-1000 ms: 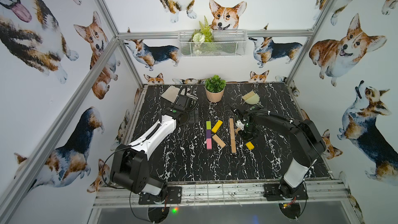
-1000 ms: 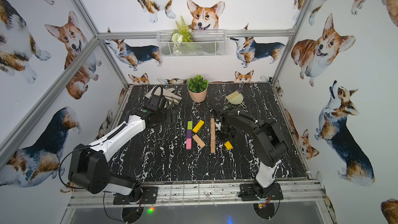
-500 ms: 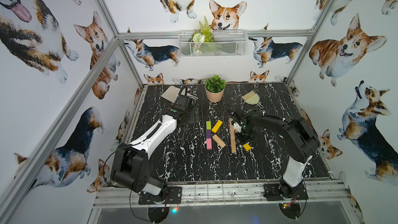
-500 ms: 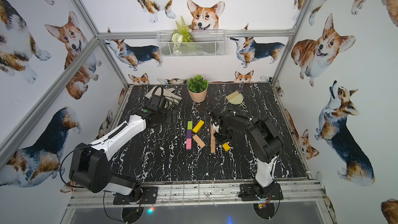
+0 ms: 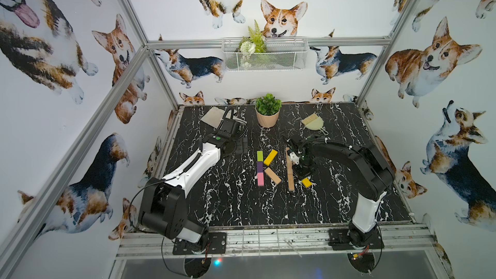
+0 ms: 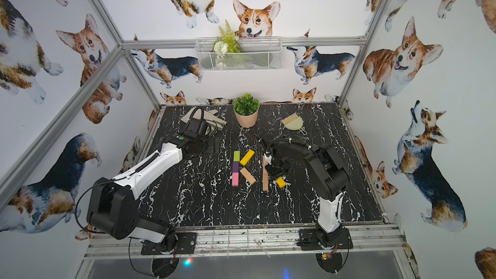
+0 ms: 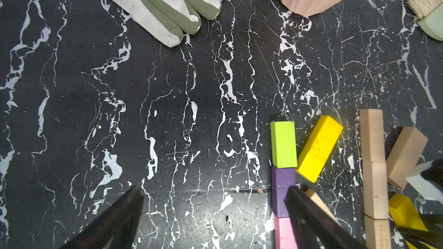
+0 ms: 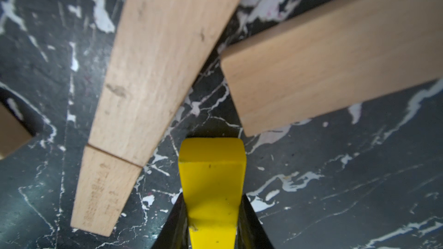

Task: Assemble the letter k with building blocks
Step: Assemble the building block at the center of the board.

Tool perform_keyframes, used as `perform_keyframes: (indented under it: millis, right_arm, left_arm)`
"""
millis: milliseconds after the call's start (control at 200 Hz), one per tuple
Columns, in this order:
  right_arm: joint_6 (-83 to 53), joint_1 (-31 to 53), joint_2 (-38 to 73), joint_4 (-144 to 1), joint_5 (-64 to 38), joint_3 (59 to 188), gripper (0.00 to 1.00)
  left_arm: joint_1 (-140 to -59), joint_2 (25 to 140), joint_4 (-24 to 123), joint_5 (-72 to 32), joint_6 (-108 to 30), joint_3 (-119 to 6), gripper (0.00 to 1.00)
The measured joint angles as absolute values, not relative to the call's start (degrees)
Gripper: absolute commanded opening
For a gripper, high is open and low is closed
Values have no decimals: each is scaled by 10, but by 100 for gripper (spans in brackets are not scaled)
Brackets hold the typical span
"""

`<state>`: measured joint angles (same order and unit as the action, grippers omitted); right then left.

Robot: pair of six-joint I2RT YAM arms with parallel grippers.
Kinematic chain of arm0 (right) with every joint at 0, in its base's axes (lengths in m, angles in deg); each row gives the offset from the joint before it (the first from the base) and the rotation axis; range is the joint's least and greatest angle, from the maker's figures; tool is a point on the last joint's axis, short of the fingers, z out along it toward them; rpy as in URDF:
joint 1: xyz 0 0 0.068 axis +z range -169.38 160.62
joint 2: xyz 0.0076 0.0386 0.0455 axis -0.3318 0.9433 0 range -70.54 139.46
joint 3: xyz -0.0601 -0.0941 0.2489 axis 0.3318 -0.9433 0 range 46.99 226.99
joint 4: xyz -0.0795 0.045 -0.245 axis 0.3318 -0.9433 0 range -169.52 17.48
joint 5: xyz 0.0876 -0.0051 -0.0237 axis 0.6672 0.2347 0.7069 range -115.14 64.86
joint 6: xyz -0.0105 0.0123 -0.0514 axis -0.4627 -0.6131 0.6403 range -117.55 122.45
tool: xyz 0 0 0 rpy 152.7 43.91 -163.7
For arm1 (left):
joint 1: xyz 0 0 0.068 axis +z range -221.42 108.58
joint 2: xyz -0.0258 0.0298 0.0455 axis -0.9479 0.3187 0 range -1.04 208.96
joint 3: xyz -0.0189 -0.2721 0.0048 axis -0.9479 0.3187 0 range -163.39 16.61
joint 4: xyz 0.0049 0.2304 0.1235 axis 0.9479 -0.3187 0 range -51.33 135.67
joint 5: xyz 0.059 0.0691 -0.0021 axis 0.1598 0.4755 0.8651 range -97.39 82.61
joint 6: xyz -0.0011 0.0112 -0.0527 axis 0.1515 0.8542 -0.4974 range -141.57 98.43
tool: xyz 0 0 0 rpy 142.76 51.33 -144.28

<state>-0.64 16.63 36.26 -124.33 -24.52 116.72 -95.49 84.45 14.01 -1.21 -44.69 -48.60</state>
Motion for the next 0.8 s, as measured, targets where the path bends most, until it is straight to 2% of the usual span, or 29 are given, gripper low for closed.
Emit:
perform_keyframes:
  millis: [435,590,735,796]
  right_arm:
    - [-6,170,364,-1238,-248,1172,0]
    - [-6,170,365,-1238,-250,1172,22]
    - [-7,170,363,-1237,-250,1172,30]
    - [-7,170,360,-1232,-250,1172,37]
  left_arm:
    - [-955,846,140,-12,-447,-486,95]
    - [-955,846,140,-12,-449,-486,95]
    - [-955,846,140,-12,-449,-486,95]
    - [-955,846,140,-12,-449,-486,95]
